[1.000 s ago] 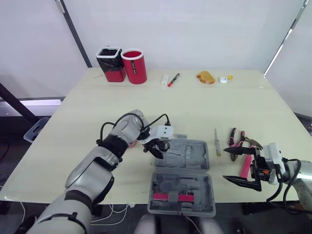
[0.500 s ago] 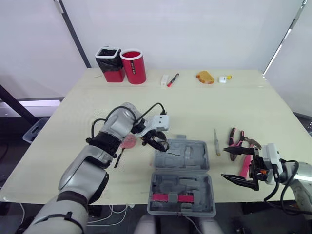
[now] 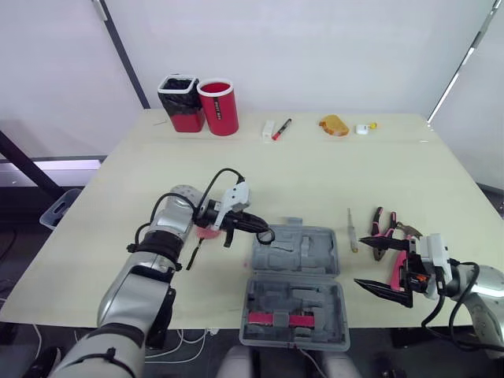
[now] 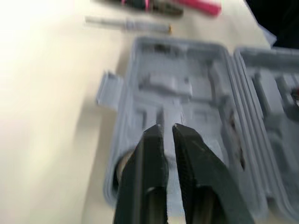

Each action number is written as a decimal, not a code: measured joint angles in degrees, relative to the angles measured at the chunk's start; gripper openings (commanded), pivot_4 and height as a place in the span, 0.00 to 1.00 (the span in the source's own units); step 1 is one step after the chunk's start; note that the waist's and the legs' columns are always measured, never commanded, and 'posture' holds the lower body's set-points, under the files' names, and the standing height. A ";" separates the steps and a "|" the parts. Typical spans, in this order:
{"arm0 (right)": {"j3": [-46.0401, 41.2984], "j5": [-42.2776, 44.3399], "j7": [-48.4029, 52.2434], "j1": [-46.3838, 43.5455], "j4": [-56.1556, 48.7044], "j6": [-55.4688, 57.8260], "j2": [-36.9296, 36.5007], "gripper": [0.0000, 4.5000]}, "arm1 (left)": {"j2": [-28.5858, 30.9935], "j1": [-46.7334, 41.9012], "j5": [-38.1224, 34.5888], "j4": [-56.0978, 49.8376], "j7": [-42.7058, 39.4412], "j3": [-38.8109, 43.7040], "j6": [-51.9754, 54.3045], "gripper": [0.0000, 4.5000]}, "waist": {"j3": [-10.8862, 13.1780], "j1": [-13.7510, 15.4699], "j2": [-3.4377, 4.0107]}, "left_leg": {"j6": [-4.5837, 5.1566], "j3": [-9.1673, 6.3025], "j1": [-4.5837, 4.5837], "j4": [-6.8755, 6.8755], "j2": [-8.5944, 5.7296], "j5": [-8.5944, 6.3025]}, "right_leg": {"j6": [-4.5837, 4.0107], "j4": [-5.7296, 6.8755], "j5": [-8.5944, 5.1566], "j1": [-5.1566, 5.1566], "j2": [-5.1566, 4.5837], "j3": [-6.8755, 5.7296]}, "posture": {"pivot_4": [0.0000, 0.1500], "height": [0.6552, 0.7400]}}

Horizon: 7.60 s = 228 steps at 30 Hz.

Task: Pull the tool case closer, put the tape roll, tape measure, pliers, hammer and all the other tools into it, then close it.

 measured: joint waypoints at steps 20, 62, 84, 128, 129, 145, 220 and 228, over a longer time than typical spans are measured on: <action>1.34 -1.21 -3.23 0.18 -0.03 -1.90 1.81 1.00 | -3.66 -2.43 0.73 16.17 3.66 2.93 -11.76 0.32 | 0.00 -0.12 0.00 | 0.00 -0.01 0.00 0.01 0.00 0.00 | 0.00 0.02 0.00 0.00 0.01 0.00 | 1.00 1.00; 1.44 -2.21 -4.90 0.08 1.17 -3.62 3.22 1.00 | -6.44 -0.64 3.85 19.10 8.84 6.88 -10.53 0.32 | -0.02 -0.13 -0.01 | 0.00 -0.01 0.03 0.01 0.00 0.00 | 0.00 0.06 0.00 0.01 0.01 -0.01 | 1.00 1.00; -16.38 -0.18 -16.53 15.78 5.37 -4.98 4.04 1.00 | 12.10 48.88 -16.37 -32.98 19.83 33.48 9.55 0.32 | -0.04 -0.15 0.08 | -0.02 0.02 0.29 -0.11 0.35 -0.01 | -0.20 0.17 -0.13 -0.01 -0.18 0.22 | 1.00 1.00; -6.78 6.67 -6.59 4.29 -8.28 6.62 -1.89 1.00 | 2.20 56.37 -17.85 -64.86 54.62 26.25 35.51 0.98 | -0.30 -0.14 -0.02 | -0.02 0.05 0.30 -0.45 0.08 -0.01 | 0.00 -0.20 0.00 0.00 -0.19 0.26 | 1.00 1.00; -6.62 6.65 -6.70 3.87 -8.34 6.61 -1.80 1.00 | 2.17 56.13 -17.55 -64.80 55.09 25.75 35.92 0.98 | -0.30 -0.14 -0.03 | -0.02 0.02 0.30 -0.46 0.07 -0.01 | 0.00 -0.21 0.00 0.00 -0.16 0.25 | 1.00 1.00; -4.36 4.79 -8.38 1.42 -6.74 6.27 0.95 1.00 | -1.59 45.18 -9.90 -54.05 62.31 17.65 38.82 0.98 | -0.30 0.17 0.00 | -0.03 -0.05 0.28 -0.47 0.04 0.00 | -0.01 -0.20 0.01 0.01 -0.13 0.20 | 1.00 1.00; 5.72 1.59 3.23 -2.16 -6.07 2.38 -0.27 1.00 | 15.58 81.79 -9.72 -75.60 41.74 22.08 28.59 0.96 | -0.31 -0.21 0.11 | -0.02 0.09 0.33 -0.54 0.25 -0.01 | -0.25 -0.29 -0.16 -0.04 -0.27 0.23 | 1.00 1.00; 6.08 1.36 1.15 -2.38 -6.12 2.73 0.46 1.00 | 25.91 72.95 -10.59 -62.36 26.34 25.95 14.63 0.96 | -0.20 -0.01 0.15 | -0.02 0.09 0.30 -0.54 0.13 -0.01 | -0.26 -0.31 -0.16 -0.05 -0.24 0.10 | 1.00 1.00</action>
